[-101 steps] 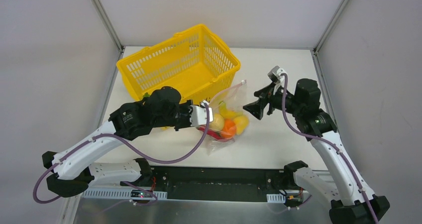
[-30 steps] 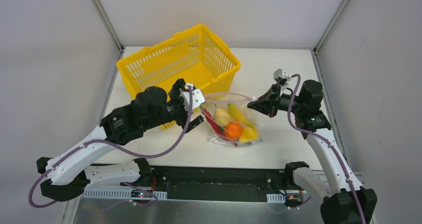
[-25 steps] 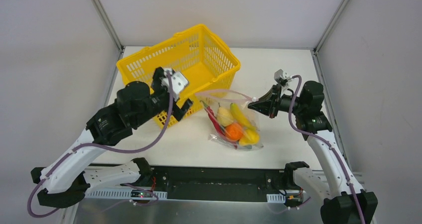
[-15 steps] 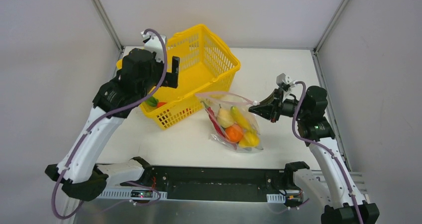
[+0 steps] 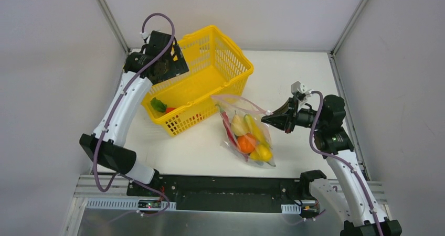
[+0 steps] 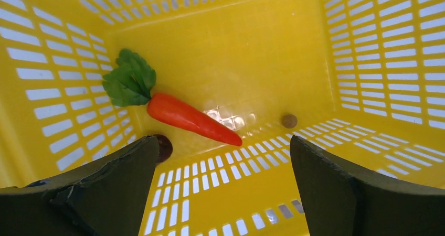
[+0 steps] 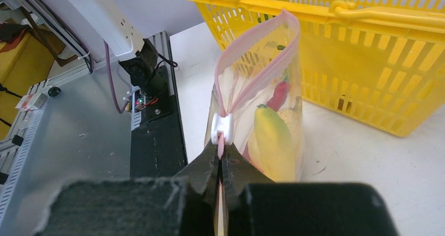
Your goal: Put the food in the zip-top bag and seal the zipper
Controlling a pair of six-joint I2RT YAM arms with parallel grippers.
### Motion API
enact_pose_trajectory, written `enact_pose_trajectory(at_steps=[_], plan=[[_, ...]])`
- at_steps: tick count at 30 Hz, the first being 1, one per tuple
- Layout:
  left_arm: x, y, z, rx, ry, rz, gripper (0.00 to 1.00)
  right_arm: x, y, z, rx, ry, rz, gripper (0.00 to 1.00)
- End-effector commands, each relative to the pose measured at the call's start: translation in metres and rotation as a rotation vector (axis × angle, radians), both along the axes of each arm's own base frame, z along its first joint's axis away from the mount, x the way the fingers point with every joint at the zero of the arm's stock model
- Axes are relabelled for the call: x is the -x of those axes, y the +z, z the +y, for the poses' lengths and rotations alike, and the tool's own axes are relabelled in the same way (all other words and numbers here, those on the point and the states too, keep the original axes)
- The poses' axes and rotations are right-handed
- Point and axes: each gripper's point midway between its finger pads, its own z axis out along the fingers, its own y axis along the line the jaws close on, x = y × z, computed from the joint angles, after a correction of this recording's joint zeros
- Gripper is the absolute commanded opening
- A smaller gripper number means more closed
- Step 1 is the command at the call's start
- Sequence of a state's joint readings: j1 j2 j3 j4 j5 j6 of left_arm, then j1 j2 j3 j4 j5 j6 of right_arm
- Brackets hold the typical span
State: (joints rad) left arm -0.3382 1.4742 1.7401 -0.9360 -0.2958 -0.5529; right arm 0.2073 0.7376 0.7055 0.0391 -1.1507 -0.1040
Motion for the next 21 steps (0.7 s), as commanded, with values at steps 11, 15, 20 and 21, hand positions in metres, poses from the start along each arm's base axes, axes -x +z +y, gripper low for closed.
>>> enact_pose_trajectory(at_steps=[11, 15, 20, 21], plan=[[-0.011, -0.08, 0.022, 0.082, 0.465, 0.232, 0.97, 0.0, 0.006, 0.0, -0.007, -0.028, -0.041, 0.0], [-0.019, -0.107, 0.012, 0.138, 0.528, 0.281, 0.96, -0.001, 0.006, 0.0, -0.006, -0.022, -0.035, 0.0], [-0.027, -0.143, -0.001, 0.195, 0.598, 0.369, 0.9, 0.002, 0.007, 0.0, -0.008, -0.017, -0.037, 0.0], [-0.027, -0.149, -0.001, 0.193, 0.619, 0.384, 0.9, 0.002, 0.007, 0.0, -0.008, -0.017, -0.037, 0.0]])
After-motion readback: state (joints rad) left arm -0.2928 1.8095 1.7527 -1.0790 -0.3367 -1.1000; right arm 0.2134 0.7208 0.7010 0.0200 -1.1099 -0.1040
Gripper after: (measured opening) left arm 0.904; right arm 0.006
